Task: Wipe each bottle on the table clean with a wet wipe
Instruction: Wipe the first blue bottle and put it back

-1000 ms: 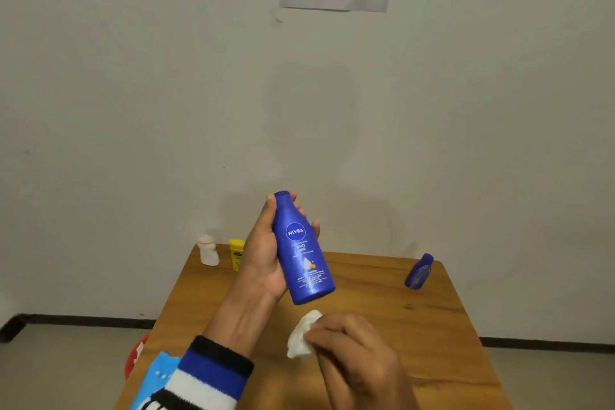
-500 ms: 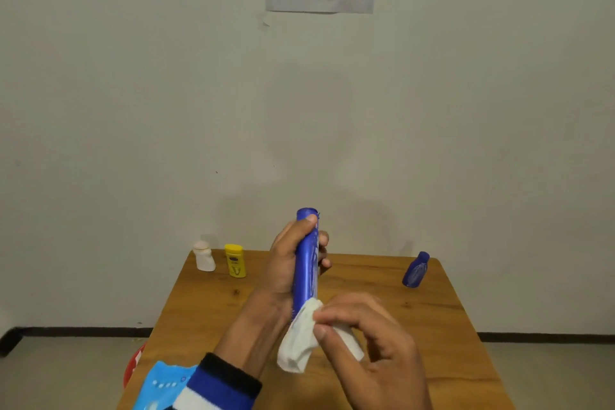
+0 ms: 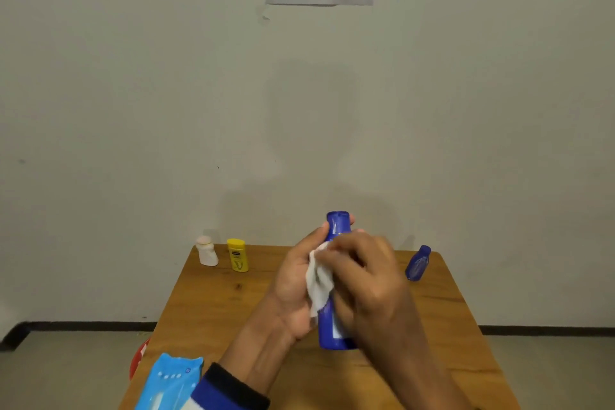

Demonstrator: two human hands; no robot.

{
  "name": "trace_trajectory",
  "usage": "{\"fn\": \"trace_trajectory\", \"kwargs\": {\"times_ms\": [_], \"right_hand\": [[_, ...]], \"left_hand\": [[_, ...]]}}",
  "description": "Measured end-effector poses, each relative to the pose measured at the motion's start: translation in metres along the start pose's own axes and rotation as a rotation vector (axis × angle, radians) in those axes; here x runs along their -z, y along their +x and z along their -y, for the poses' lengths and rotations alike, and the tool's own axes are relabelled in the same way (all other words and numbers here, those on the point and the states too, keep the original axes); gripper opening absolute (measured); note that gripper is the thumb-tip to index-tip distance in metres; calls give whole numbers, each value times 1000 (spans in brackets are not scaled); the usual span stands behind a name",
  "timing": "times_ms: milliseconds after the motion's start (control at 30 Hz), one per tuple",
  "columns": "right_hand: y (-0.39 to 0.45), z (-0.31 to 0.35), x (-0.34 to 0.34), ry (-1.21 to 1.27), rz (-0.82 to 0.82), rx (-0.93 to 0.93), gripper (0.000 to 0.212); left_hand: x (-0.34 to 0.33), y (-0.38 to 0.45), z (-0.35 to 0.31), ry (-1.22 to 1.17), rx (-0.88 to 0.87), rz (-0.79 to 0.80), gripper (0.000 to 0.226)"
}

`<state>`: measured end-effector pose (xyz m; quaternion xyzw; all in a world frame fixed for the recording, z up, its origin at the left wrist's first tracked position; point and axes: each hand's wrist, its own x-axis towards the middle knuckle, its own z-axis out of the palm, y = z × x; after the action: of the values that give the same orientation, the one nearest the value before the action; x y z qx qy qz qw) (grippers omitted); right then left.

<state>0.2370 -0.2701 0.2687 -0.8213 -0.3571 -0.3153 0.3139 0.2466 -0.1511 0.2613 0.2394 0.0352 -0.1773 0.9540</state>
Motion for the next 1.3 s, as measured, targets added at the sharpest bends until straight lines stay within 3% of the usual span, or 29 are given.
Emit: {"fn": "trace_trajectory", "kwargs": {"times_ms": [133, 333, 433, 533, 733, 867, 1000, 1167, 1300], "right_hand": [[37, -13, 3, -83, 4, -47, 24], [-27, 19, -1, 10, 116, 62, 16], [-41, 18, -1, 100, 102, 36, 18], [-18, 7, -1, 35, 130, -46, 14], [34, -5, 1, 23, 4, -233, 13], [-4, 11, 0, 69, 77, -113, 14], [-40, 19, 12, 242, 74, -51, 22], [11, 0, 35, 175, -28, -131, 29], [43, -17, 17, 140, 27, -157, 24]], "left_hand": [[-1, -2, 14, 8, -37, -60, 24], [7, 6, -21, -23, -182, -144, 29], [7, 6, -21, -20, -213, -172, 34], [6, 8, -9, -18, -188, -215, 32], [1, 3, 12, -8, -166, -140, 28], [4, 6, -8, -77, -194, -127, 34], [13, -1, -23, 19, -247, -103, 33], [10, -4, -13, 125, -183, -98, 43], [1, -3, 3, 186, -250, -129, 36]]}}
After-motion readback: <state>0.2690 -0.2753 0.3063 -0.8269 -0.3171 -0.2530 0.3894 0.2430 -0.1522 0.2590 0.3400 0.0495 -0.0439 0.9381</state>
